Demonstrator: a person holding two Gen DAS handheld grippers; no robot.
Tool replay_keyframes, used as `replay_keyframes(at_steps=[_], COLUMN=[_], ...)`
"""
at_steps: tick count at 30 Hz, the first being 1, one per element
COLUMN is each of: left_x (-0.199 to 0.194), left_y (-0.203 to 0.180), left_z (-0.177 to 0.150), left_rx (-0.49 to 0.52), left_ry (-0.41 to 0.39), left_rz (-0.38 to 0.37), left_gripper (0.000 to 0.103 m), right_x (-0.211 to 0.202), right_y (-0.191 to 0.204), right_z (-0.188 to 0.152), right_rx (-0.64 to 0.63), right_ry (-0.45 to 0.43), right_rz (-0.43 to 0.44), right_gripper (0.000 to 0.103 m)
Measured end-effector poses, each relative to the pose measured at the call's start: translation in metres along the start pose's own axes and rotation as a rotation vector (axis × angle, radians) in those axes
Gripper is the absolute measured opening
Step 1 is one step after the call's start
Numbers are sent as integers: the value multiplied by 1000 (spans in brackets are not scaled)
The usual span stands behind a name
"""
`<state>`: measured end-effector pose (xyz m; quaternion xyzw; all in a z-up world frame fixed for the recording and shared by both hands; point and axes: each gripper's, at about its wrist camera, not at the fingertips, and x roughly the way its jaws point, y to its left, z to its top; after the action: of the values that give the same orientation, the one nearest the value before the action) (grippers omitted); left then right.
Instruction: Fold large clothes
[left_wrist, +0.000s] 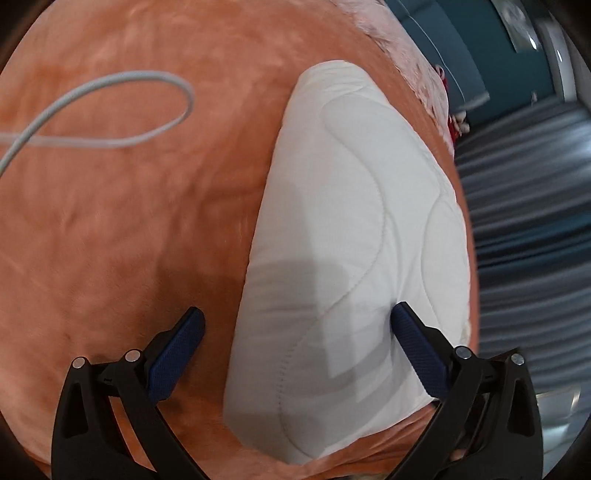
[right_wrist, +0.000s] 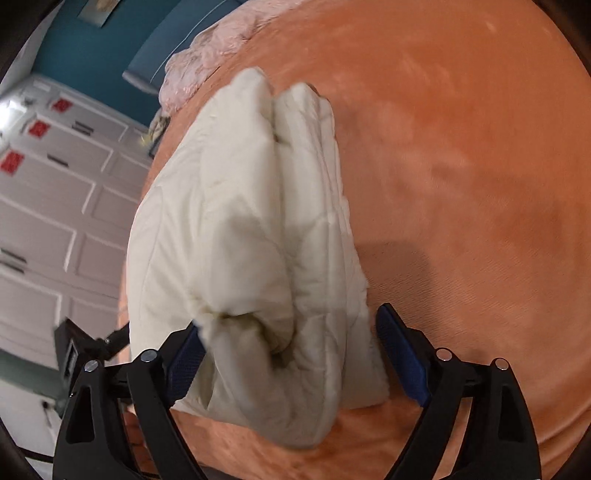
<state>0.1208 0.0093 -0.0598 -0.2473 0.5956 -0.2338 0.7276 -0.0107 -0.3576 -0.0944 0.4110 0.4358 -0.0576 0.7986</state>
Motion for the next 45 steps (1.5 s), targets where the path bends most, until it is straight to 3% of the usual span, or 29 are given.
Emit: replay_keyframes(at_steps=[2, 3, 4, 6, 9, 16, 23, 32, 37, 45], left_x=[1, 1, 1, -3, -17, -90, -160, -225, -231, -208], left_y=[-5, -13, -17, -34, -53, -99, -139, -174, -179, -172], left_z=[1, 0, -1, -2, -4, -8, -6, 34, 73, 157], left_rx=[22, 50, 65, 119, 179, 337, 437, 543, 602, 610], left_ry=[-6, -5, 0, -19, -51, -206, -380, -602, -710, -781], left_rz=[3, -8, -16, 33, 64, 67, -9, -92, -108, -87], left_gripper=[97, 94, 85, 80, 61, 51, 49, 49, 49, 50], right_x=[3, 4, 3, -1, -21, -80, -127, -162, -147, -81], right_y=[5, 10, 16, 31, 53, 111, 171, 247, 275, 318], right_z=[0, 1, 1, 3, 5, 0, 13, 43, 72, 135], right_rx=[-17, -34, -54, -110, -195, -354, -486, -693, -773, -850], right_ry=[-7, -6, -9, -27, -65, -215, -375, -595, -702, -735], right_rz=[2, 5, 2, -26, -40, -24, 32, 89, 121, 110], right_gripper=[85, 74, 68, 44, 32, 28, 24, 24, 24, 24])
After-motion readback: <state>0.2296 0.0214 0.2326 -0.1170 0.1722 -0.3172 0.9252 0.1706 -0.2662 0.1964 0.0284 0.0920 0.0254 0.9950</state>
